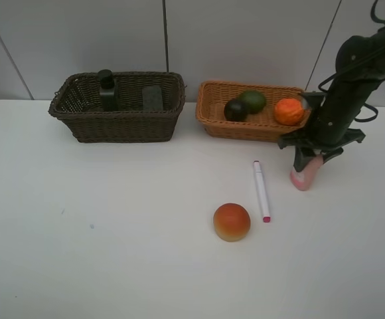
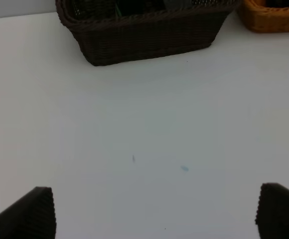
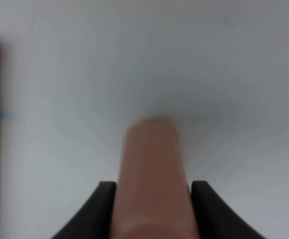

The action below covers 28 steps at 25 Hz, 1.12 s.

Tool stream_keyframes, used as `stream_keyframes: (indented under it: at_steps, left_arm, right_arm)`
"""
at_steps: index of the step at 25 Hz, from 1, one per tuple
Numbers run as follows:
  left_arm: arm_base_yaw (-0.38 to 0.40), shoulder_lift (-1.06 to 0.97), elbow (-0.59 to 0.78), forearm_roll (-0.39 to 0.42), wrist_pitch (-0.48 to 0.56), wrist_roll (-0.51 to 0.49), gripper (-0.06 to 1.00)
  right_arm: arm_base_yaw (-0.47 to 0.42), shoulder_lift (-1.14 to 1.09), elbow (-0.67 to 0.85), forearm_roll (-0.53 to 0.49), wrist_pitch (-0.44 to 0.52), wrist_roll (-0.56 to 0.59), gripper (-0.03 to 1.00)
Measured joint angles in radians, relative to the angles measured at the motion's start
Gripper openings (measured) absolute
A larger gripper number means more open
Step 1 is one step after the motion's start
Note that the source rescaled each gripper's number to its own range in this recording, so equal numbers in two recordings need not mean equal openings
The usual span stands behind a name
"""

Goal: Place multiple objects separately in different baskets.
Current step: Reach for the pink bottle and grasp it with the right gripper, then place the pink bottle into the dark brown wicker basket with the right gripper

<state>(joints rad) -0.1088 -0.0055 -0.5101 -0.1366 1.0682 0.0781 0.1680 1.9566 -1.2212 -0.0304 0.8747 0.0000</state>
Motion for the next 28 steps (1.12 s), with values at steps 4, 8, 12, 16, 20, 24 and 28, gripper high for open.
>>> stream_keyframes:
  at_steps: [4, 8, 12, 16, 20, 24, 28]
  left_arm:
    - [0.0, 0.0, 0.0, 0.0, 0.0, 0.0, 0.98]
    - [0.0, 0.0, 0.0, 0.0, 0.0, 0.0, 0.98]
    - [0.0, 0.0, 0.0, 0.0, 0.0, 0.0, 0.98]
    - [0.0, 0.0, 0.0, 0.0, 0.0, 0.0, 0.98]
    - [0.0, 0.0, 0.0, 0.0, 0.0, 0.0, 0.98]
    - [0.0, 0.0, 0.0, 0.0, 0.0, 0.0, 0.98]
    - [0.0, 0.0, 0.0, 0.0, 0.0, 0.0, 0.98]
  right_arm:
    - [0.0, -0.079, 0.004, 0.008, 0.009, 0.0, 0.23]
    - [0.006, -0.196, 0.001, 0.055, 0.011, -0.012, 0.23]
    - [0.078, -0.245, -0.069, 0.102, 0.023, -0.044, 0.23]
    - [0.201, -0.218, -0.202, 0.119, 0.001, -0.048, 0.23]
    - [0.3, -0.116, -0.373, 0.136, -0.039, -0.048, 0.23]
    - [0.359, 0.039, -0.552, 0.166, -0.127, -0.048, 0.23]
    - [0.394, 0.199, -0.724, 0.244, -0.233, -0.048, 0.23]
